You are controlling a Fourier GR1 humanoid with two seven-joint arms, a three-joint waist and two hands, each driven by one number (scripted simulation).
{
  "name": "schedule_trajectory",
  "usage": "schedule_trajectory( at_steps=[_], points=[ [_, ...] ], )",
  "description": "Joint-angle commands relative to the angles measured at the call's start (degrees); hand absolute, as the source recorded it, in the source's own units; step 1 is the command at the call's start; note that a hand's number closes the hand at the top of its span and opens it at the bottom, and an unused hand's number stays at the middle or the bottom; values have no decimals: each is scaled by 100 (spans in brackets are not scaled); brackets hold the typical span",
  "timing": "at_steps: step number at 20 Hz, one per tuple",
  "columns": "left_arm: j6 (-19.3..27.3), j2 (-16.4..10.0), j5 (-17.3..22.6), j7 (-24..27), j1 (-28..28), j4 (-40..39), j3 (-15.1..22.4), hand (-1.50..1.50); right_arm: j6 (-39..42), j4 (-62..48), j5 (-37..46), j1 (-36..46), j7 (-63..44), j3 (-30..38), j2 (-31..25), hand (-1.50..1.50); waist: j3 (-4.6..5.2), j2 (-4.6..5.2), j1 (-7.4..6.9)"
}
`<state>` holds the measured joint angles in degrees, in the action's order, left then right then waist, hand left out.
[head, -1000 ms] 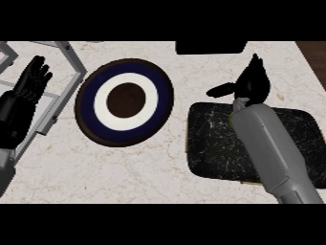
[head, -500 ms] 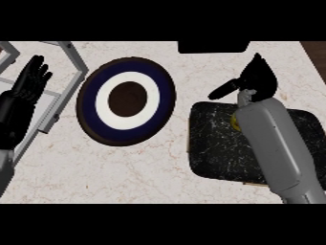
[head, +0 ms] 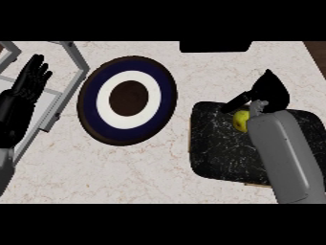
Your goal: Pick the pear from the tray and place it in the plate
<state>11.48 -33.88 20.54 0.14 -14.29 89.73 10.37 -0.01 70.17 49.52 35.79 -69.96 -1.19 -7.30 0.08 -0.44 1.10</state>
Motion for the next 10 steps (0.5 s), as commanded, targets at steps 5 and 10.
schedule_trajectory(
  at_steps=[5,10],
  points=[
    [-67,167,-147,-311,-290,1,26,0,406,365,225,-395,-1085,136,396,-150,-6,29,-55],
    [-193,300,-295,-19,-348,-323,-75,0,513,92,106,-519,-674,491,480,-150,-6,51,-79]
  ],
)
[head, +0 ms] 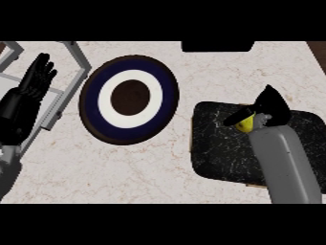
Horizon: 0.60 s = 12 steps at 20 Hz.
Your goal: Pick the pear from the tray and place it in the plate
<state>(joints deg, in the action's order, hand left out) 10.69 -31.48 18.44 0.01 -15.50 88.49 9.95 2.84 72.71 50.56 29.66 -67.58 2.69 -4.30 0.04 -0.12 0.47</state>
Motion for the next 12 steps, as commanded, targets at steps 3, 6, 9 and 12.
schedule_trajectory(
  at_steps=[3,6,9,12],
  points=[
    [-199,31,-10,-236,-346,-232,-171,0,11,-188,233,-142,-846,103,358,-150,-2,15,-25],
    [-203,41,27,-332,-67,125,-199,0,271,-149,292,23,-1103,290,362,-150,-1,1,-65],
    [-241,24,-79,-392,0,281,-242,0,302,-280,437,-154,-846,303,343,-150,-2,1,-61],
    [-275,195,-258,-150,-77,62,-256,0,-385,-286,949,-253,97,251,-111,150,-2,16,-47]
  ],
)
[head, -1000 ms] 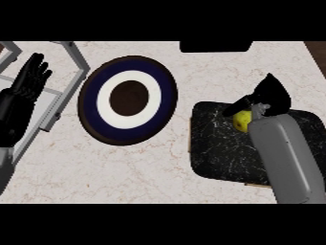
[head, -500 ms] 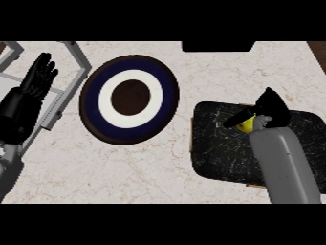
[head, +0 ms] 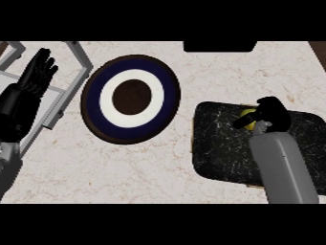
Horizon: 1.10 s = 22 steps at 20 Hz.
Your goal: Pick the pear from the tray and place it in the plate
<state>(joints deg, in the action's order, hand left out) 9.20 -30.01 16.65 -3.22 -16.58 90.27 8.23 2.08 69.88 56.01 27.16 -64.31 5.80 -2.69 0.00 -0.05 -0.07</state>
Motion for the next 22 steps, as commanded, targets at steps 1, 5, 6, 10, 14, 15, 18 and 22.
schedule_trajectory(
  at_steps=[1,5,6,10,14,15,18,22],
  points=[
    [-74,129,-116,214,389,152,44,0,-544,-340,648,90,-233,-62,-263,150,1,11,-57],
    [104,277,-241,-217,-183,19,13,0,-257,-82,1162,321,-488,-134,-414,150,0,0,2],
    [-229,177,-108,78,-79,-237,-146,0,-600,-614,932,62,1012,-348,-505,150,-2,27,-36],
    [-161,248,-109,66,-157,0,55,0,198,-613,237,376,3629,-912,-1066,150,-54,183,-407],
    [-157,316,-144,91,-178,-5,125,0,205,-740,-23,644,5367,-1067,-1629,150,-58,243,-486],
    [-175,277,-110,32,-271,7,74,0,84,-806,-108,616,5871,-1078,-1736,150,-60,230,-435],
    [-171,203,-139,38,-305,-15,-6,0,-48,-1054,-613,684,7246,-822,-2069,150,-60,217,-383],
    [-219,223,-124,150,-132,-4,-22,0,81,-1338,-1508,945,8878,-332,-2243,150,-37,137,-319]
  ],
)
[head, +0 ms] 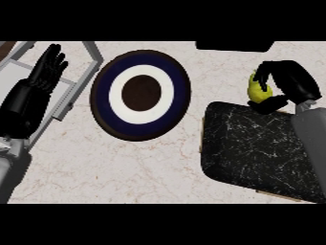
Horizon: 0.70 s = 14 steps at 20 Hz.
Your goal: Pick the pear from the tray and place it in the plate
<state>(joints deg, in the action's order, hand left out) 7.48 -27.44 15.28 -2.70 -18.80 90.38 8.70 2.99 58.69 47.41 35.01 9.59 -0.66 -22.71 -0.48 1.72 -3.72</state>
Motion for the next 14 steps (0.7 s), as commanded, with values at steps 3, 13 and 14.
schedule_trajectory(
  at_steps=[3,13,14],
  points=[
    [10,20,-39,-53,-121,-112,-38,0,381,-576,-1238,641,2343,584,-177,150,14,-34,61],
    [67,299,-243,-96,107,-246,-38,0,1436,-1804,-1860,1884,3356,728,207,150,45,-131,239],
    [-297,-71,-30,55,233,-172,-412,0,1491,-1457,-1890,1730,3183,619,421,150,48,-160,279]
  ],
)
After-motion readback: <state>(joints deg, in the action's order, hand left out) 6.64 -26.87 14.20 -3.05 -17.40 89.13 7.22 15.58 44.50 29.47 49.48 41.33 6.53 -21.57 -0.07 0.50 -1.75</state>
